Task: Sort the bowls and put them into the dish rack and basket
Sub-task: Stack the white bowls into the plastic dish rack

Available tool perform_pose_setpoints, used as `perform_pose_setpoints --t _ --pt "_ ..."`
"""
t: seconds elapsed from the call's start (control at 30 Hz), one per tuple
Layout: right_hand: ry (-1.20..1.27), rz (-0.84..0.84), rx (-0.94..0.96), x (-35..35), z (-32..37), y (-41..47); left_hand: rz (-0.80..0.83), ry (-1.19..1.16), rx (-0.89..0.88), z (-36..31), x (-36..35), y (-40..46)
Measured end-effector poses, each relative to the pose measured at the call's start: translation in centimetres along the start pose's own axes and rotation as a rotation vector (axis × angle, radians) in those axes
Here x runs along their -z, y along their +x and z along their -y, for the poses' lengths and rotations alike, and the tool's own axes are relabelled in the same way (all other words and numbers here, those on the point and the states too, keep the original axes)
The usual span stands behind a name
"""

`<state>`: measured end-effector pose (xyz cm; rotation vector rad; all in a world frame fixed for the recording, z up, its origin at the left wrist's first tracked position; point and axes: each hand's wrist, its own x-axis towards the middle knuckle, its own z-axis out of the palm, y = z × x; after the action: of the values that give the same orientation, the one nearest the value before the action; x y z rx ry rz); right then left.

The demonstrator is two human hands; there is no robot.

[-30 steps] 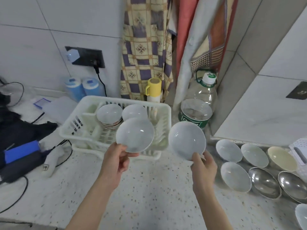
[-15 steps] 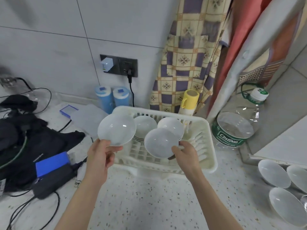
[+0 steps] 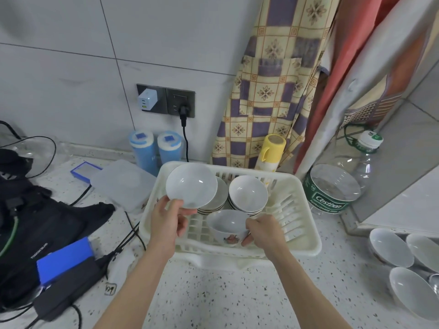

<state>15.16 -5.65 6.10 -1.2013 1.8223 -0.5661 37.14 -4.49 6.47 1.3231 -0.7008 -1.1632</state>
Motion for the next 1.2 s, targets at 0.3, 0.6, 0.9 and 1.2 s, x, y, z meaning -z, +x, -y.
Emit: perform_pose_setpoints --t 0.3,0.6,0.9,1.2 --pt "-0.193 0.024 -0.075 -1.5 0.2 1.5 0.017 -0.010 0.038 1.0 0.2 0.9" --pt "-0.254 0.090 -0.141 -2.1 -0.5 2.0 0.048 0.038 0.063 1.1 0.3 1.1" --pt "-0.343 0.126 -0.117 -2.3 -1.0 3.1 0.075 0.117 0.044 1.2 0.3 0.9" --pt "-0.693 0.160 -0.058 -2.7 -1.1 3.2 0.203 0.264 0.136 0.4 0.3 0.7"
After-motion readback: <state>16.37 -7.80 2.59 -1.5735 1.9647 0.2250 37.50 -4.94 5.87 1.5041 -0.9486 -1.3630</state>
